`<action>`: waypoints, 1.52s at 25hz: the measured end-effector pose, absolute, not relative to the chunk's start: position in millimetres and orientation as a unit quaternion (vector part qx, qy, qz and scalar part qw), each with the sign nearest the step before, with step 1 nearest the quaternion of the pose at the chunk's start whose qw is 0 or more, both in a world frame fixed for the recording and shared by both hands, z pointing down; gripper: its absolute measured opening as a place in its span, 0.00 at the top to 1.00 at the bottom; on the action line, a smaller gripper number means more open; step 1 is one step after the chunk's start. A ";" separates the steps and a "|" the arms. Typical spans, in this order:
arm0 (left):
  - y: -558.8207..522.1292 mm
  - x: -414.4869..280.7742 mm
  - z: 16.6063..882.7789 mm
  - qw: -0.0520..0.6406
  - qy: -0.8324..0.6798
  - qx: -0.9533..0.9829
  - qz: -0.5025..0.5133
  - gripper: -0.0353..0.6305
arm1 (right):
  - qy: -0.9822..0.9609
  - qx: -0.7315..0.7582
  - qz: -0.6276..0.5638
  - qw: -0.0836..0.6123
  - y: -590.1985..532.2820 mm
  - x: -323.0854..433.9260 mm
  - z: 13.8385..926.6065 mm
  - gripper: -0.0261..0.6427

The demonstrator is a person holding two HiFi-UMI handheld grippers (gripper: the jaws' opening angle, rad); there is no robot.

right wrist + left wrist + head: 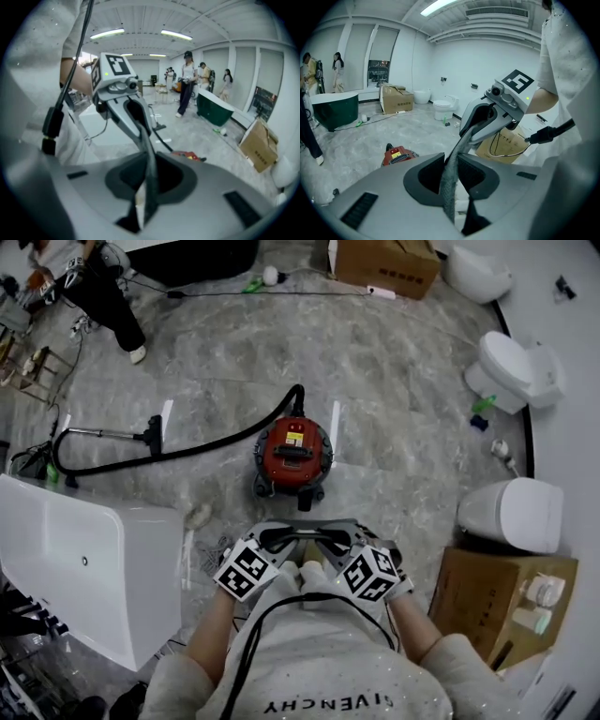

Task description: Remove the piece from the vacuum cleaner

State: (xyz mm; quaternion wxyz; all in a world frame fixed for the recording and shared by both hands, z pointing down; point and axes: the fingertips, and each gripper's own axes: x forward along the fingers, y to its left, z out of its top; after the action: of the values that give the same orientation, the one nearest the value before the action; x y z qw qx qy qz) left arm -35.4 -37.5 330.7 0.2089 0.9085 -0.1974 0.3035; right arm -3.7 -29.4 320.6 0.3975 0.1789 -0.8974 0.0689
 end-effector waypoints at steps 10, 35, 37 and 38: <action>-40.1 -49.0 288.5 0.204 -0.195 0.915 0.288 0.81 | -0.903 0.175 0.064 0.388 -31.9 -17.5 277.8 0.88; -35.4 -57.0 268.8 0.207 -0.184 0.922 0.270 0.81 | -0.900 0.179 0.079 0.388 -24.7 -25.5 262.4 0.88; -34.7 -56.3 270.8 0.207 -0.182 0.922 0.273 0.81 | -0.901 0.179 0.084 0.386 -24.1 -25.2 264.8 0.88; -33.7 -55.8 272.0 0.208 -0.181 0.921 0.275 0.81 | -0.901 0.179 0.087 0.385 -23.2 -24.9 265.8 0.88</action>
State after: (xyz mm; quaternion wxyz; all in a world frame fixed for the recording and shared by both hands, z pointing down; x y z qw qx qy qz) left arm -55.8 -33.7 272.0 0.2079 0.9212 -0.1810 0.2745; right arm -24.9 -23.2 265.8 0.3853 0.1789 -0.9011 0.0866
